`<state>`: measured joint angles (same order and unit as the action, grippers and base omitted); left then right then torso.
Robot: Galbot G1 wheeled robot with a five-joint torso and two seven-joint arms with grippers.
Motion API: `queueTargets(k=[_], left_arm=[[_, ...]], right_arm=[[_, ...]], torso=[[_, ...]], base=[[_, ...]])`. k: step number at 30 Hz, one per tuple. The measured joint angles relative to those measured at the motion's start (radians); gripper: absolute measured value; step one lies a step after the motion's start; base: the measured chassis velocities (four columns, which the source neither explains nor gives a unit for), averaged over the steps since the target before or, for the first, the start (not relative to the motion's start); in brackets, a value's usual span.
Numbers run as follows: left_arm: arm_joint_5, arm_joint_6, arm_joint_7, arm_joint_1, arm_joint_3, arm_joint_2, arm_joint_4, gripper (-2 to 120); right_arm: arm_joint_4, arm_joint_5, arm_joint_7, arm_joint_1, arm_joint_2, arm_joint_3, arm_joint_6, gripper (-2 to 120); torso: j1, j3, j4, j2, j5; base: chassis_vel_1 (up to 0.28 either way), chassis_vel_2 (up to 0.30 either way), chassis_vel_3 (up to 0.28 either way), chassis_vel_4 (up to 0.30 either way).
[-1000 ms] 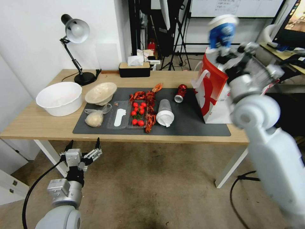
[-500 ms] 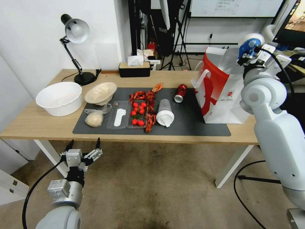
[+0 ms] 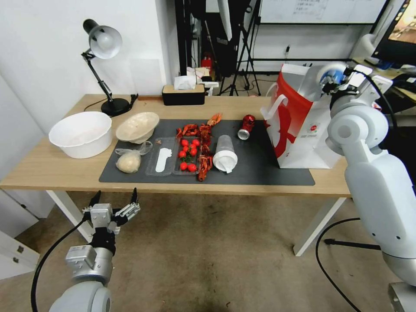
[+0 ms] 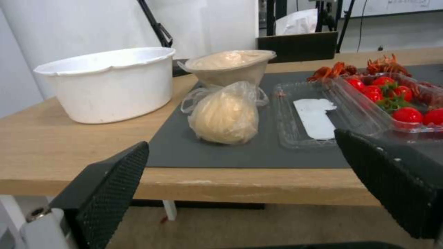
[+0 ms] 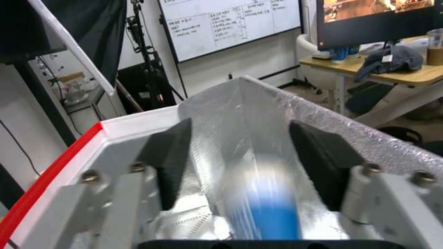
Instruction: Pick up the trash from the table and place it into the takeout bag.
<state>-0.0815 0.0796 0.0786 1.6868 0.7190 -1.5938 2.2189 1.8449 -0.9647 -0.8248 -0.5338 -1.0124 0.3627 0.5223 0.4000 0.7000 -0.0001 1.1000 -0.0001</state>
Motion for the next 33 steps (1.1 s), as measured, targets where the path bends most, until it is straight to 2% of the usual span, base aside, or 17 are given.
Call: queueTargets(k=[1, 4, 7, 9, 11, 12, 15, 17, 21, 23, 24, 26, 27, 29, 31, 33], left_arm=[[0.000, 0.000, 0.000, 0.000, 0.000, 0.000, 0.000, 100], [0.000, 0.000, 0.001, 0.000, 0.000, 0.000, 0.000, 100], [0.000, 0.000, 0.001, 0.000, 0.000, 0.000, 0.000, 100], [0.000, 0.000, 0.001, 0.000, 0.000, 0.000, 0.001, 100], [0.000, 0.000, 0.001, 0.000, 0.001, 0.000, 0.001, 100], [0.000, -0.001, 0.001, 0.000, 0.001, 0.001, 0.001, 100], [0.000, -0.001, 0.001, 0.000, 0.001, 0.001, 0.001, 100], [-0.002, -0.003, 0.001, 0.000, 0.002, 0.002, 0.001, 100], [-0.003, -0.004, 0.001, 0.001, 0.003, 0.003, 0.001, 100], [-0.005, -0.005, 0.001, 0.000, 0.003, 0.005, 0.001, 100], [-0.005, -0.005, 0.001, 0.000, 0.003, 0.005, 0.001, 100], [-0.007, -0.005, 0.001, -0.002, 0.003, 0.008, 0.000, 100], [-0.007, -0.005, 0.001, -0.002, 0.003, 0.008, 0.000, 100], [-0.009, -0.006, 0.001, -0.004, 0.003, 0.011, -0.002, 100], [-0.009, -0.006, 0.001, -0.005, 0.003, 0.011, -0.002, 100], [-0.010, -0.006, 0.001, -0.006, 0.003, 0.011, -0.002, 100]], right_arm=[[0.000, 0.000, 0.000, 0.000, 0.000, 0.000, 0.000, 61], [0.002, -0.003, 0.002, 0.001, 0.003, 0.002, -0.004, 76], [0.006, -0.011, 0.033, 0.005, 0.004, 0.003, -0.048, 83], [0.034, -0.036, 0.106, 0.007, 0.012, 0.010, -0.128, 94], [0.046, -0.042, 0.134, 0.003, 0.017, 0.012, -0.149, 96], [0.075, -0.049, 0.207, -0.013, 0.031, 0.018, -0.196, 99], [0.118, -0.050, 0.277, -0.039, 0.051, 0.025, -0.240, 100], [0.188, -0.050, 0.360, -0.099, 0.088, 0.036, -0.281, 100], [0.241, -0.038, 0.412, -0.156, 0.114, 0.043, -0.304, 100], [0.320, 0.018, 0.503, -0.278, 0.145, 0.054, -0.341, 100], [0.320, 0.018, 0.503, -0.278, 0.145, 0.054, -0.341, 100], [0.383, 0.117, 0.585, -0.412, 0.164, 0.059, -0.394, 100], [0.383, 0.117, 0.585, -0.412, 0.164, 0.059, -0.394, 100], [0.429, 0.242, 0.629, -0.540, 0.167, 0.054, -0.447, 100], [0.439, 0.269, 0.632, -0.566, 0.163, 0.053, -0.454, 100], [0.460, 0.355, 0.635, -0.647, 0.145, 0.049, -0.478, 100]], torso=[[0.000, 0.000, 0.0000, 0.000, 0.0000], [0.000, 0.000, 0.0000, 0.000, 0.0001], [0.000, 0.000, 0.0001, 0.000, 0.0002], [0.000, 0.000, 0.0004, 0.000, -0.0001], [0.000, 0.000, 0.0005, 0.000, -0.0002], [0.000, 0.000, 0.0003, 0.000, -0.0002], [0.000, 0.000, 0.0001, 0.000, 0.0002], [0.000, 0.000, 0.0001, 0.000, 0.0000], [0.000, 0.000, 0.0001, 0.000, 0.0001], [0.000, 0.000, 0.0000, 0.000, 0.0001], [0.000, 0.000, 0.0000, 0.000, 0.0001], [0.000, 0.000, -0.0001, 0.000, 0.0000], [0.000, 0.000, -0.0001, 0.000, 0.0000], [0.000, 0.000, -0.0001, 0.000, 0.0001], [0.000, 0.000, 0.0000, 0.000, 0.0000], [0.000, 0.000, 0.0003, 0.000, -0.0001]], base=[[0.000, 0.000, 0.000, 0.000], [0.000, 0.000, 0.000, 0.000], [0.000, 0.000, 0.000, 0.000], [0.000, 0.000, 0.000, 0.000], [0.000, 0.000, 0.000, 0.000], [0.000, 0.000, 0.000, 0.000], [0.000, 0.000, 0.000, 0.000], [0.000, 0.000, 0.000, 0.000], [0.000, 0.000, 0.000, 0.000], [0.000, 0.000, 0.000, 0.000], [0.000, 0.000, 0.000, 0.000], [0.000, 0.000, 0.000, 0.000], [0.000, 0.000, 0.000, 0.000], [0.000, 0.000, 0.000, 0.000], [0.000, 0.000, 0.000, 0.000], [0.000, 0.000, 0.000, 0.000]])
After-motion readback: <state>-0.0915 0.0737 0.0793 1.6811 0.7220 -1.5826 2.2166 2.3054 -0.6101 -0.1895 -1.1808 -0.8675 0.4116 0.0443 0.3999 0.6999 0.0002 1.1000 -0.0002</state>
